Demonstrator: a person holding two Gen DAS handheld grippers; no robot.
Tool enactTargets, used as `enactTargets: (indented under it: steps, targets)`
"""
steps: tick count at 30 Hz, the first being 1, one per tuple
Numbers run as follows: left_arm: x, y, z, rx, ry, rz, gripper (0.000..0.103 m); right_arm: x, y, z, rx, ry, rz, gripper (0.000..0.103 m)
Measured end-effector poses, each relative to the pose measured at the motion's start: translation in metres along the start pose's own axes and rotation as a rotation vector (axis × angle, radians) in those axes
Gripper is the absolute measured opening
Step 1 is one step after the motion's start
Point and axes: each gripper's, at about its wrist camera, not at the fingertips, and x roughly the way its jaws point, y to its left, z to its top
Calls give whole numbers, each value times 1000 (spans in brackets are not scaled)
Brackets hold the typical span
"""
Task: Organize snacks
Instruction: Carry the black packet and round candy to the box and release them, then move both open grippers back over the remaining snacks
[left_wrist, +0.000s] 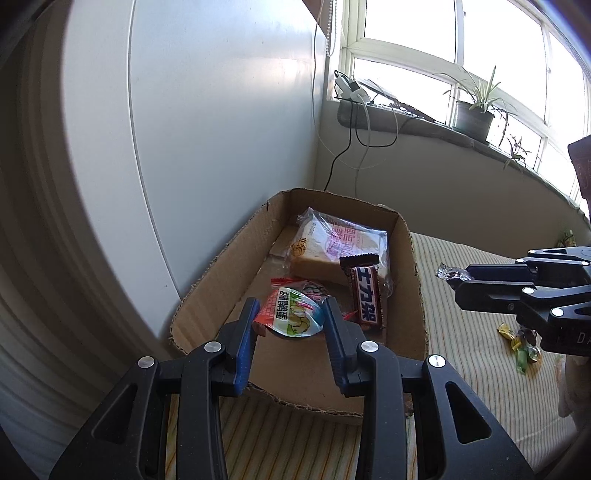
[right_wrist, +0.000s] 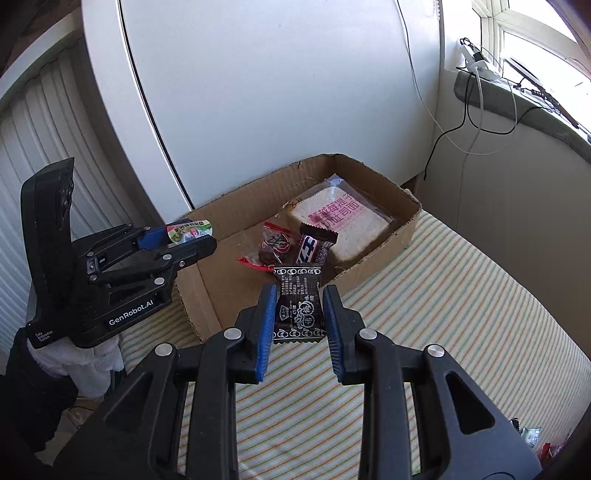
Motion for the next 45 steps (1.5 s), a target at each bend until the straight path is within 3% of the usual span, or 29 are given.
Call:
enactTargets:
  steps: [6, 8, 9, 11, 17, 21, 30, 33, 41, 45]
  targets:
    - [3, 9, 1, -24, 3, 11, 40, 31, 21, 7, -28, 32, 52, 27]
    - [3, 12, 1, -36, 8, 10, 41, 35, 25, 8, -37, 26, 35, 32]
    - [2, 12, 1, -34, 6, 13, 41, 35, 25, 9, -35, 25, 26, 41]
    - [1, 12, 0, -29, 5, 12, 41, 33, 22, 9, -24, 20, 36, 43]
    - [1, 10, 2, -31, 0, 9, 43, 16, 13, 6, -1, -2, 17, 44]
    - [-2, 6, 2, -25, -1, 15, 44, -2, 7, -3, -4, -22, -10, 54]
    - [-23, -21, 4, 16, -23, -10, 44, -47, -20, -25, 46, -69, -63, 55]
    - [-28, -37, 4, 38, -21, -39, 44, -64, -34, -38, 73, -85, -85, 66]
    - [-28, -87, -5, 98, 16, -137, 44, -108, -83, -85, 162, -103, -206, 67]
    - [-20, -117, -11, 111, 54, -219, 44, -132, -111, -111, 214, -97, -259, 67]
